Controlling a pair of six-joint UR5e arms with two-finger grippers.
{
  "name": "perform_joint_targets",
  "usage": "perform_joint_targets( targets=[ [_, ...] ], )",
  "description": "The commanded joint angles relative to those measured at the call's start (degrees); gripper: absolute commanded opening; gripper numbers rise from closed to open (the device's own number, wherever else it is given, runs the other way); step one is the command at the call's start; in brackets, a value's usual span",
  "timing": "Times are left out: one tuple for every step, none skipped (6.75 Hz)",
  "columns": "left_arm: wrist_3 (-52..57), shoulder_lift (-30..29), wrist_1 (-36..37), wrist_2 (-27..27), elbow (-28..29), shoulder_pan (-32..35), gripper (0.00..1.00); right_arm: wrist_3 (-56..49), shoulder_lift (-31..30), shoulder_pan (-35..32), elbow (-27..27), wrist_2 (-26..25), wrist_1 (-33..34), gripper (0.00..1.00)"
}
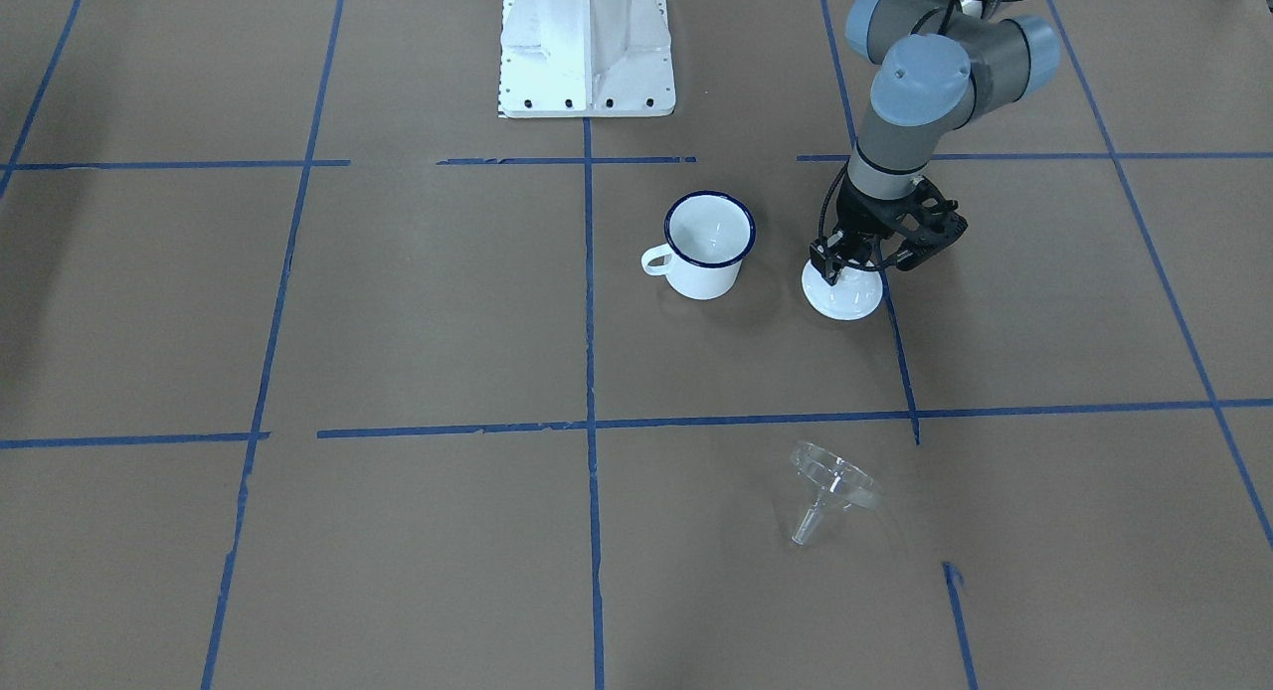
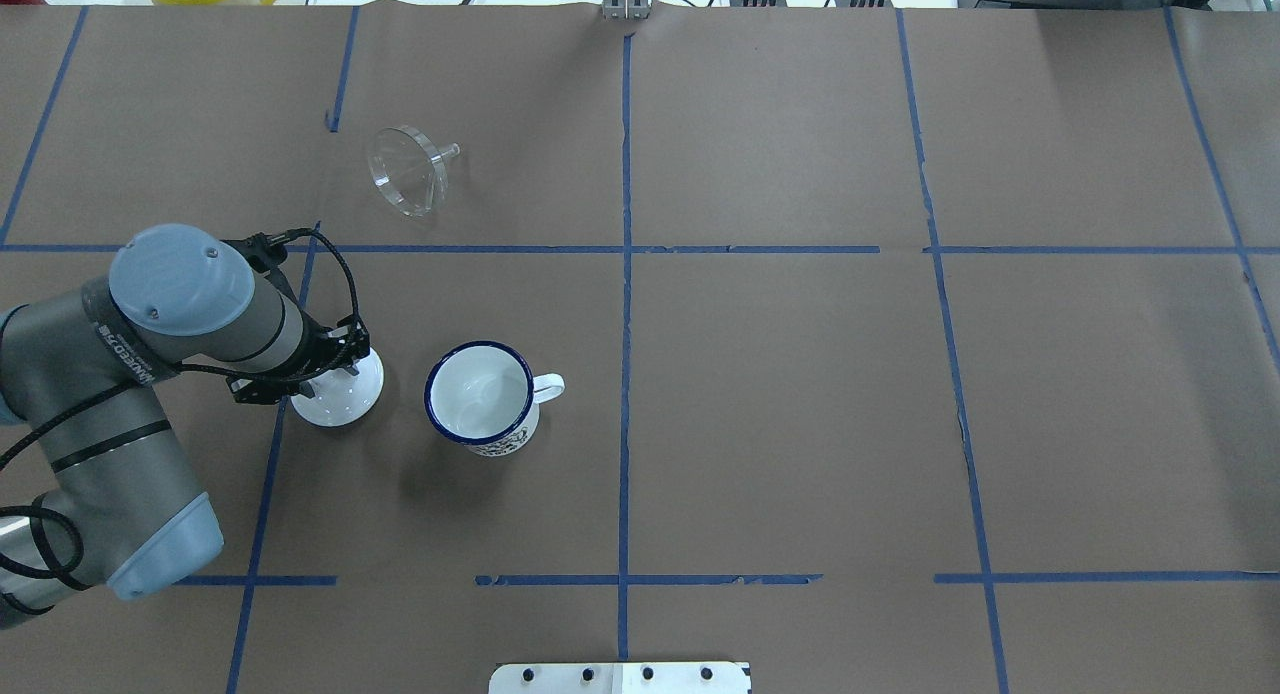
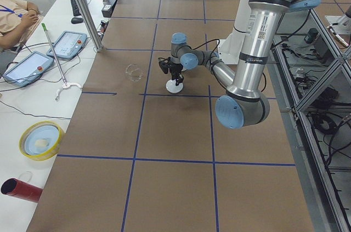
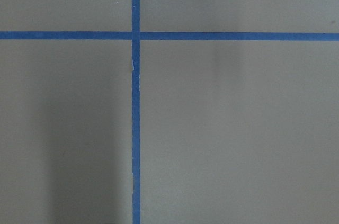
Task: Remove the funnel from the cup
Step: 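Lift the white lid off the table with the left gripper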
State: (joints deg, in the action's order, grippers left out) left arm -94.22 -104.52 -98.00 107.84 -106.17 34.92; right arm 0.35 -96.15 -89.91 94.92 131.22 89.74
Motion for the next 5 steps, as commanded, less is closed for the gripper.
perform_joint_targets(
  targets=[
    [0.09, 0.10, -0.09, -0.35, 0.00, 0.15, 0.57, 0.00, 0.00, 0.00, 0.00, 0.00, 0.00, 1.00],
    [0.09, 0.10, -0.09, -0.35, 0.00, 0.24, 0.41, 0.00, 0.00, 0.00, 0.00, 0.00, 0.00, 1.00],
    [0.00, 0.10, 0.00, -0.35, 0.00, 0.24, 0.09, 0.00, 0.00, 0.00, 0.00, 0.00, 0.00, 1.00],
    [0.00, 0.10, 0.00, -0.35, -0.35, 0.50, 0.00, 0.00, 0.00, 0.00, 0.00, 0.00, 0.00, 1.00],
    [0.00, 0.10, 0.09, -0.26, -1.13, 2.07, 0.00, 0.00, 0.00, 0.00, 0.00, 0.00, 0.00, 1.00]
  ],
)
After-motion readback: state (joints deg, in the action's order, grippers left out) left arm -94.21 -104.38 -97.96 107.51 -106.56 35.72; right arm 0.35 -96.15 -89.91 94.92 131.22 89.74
